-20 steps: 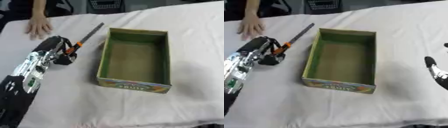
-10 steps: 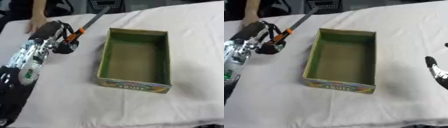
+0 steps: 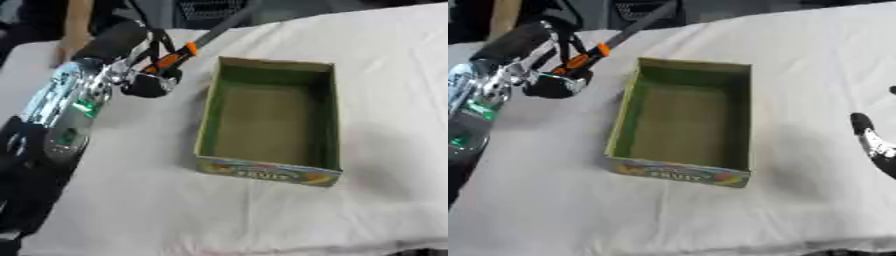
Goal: Pick up objects on the table and place them in the box.
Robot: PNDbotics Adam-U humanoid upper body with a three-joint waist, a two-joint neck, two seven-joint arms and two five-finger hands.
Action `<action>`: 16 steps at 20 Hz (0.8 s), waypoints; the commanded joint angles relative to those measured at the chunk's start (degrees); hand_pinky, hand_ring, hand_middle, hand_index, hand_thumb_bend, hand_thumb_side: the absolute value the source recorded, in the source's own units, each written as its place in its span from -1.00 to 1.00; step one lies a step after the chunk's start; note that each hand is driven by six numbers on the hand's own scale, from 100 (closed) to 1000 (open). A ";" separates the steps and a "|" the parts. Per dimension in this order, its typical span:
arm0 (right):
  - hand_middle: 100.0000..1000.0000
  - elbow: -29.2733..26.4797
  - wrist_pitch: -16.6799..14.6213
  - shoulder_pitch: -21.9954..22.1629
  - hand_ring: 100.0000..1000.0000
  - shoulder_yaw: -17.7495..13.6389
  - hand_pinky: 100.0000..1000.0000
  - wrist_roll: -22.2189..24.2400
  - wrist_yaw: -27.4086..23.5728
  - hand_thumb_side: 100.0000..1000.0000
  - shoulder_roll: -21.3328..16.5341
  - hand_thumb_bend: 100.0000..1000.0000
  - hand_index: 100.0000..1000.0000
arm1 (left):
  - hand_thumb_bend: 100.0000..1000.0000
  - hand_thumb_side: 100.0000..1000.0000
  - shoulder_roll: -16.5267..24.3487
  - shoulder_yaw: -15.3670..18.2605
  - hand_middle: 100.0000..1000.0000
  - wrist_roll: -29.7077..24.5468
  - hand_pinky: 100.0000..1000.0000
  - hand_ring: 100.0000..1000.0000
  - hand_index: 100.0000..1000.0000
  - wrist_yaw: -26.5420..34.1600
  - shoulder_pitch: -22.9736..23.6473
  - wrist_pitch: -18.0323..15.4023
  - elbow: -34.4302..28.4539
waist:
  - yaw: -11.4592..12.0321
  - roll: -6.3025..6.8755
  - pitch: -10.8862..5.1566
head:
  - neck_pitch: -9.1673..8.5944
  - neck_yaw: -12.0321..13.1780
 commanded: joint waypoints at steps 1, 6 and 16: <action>0.34 -1.19 -0.17 0.07 0.19 -0.13 0.02 0.16 -0.05 0.17 -1.26 -0.11 0.45 | -0.69 -0.73 -0.37 -1.05 -0.86 -1.19 -1.00 -1.00 -0.66 -0.20 -1.66 -0.87 -1.04 | -0.09 -0.28 -0.84 | -0.01 0.64; 0.34 -1.19 -0.22 0.04 0.19 -0.03 0.02 0.25 -0.12 0.17 -1.28 -0.11 0.45 | -0.69 -0.74 -2.39 -3.59 -0.86 -2.71 -1.00 -1.00 -0.66 -0.29 -3.05 -2.29 0.86 | -0.25 -0.32 -0.87 | -0.01 0.74; 0.34 -1.19 -0.33 -0.08 0.19 0.09 0.02 0.45 -0.26 0.17 -1.18 -0.11 0.45 | -0.70 -0.74 -6.85 -7.79 -0.85 -4.15 -1.00 -1.00 -0.65 0.10 -3.79 -4.66 7.61 | -0.67 -0.38 -0.89 | -0.01 0.89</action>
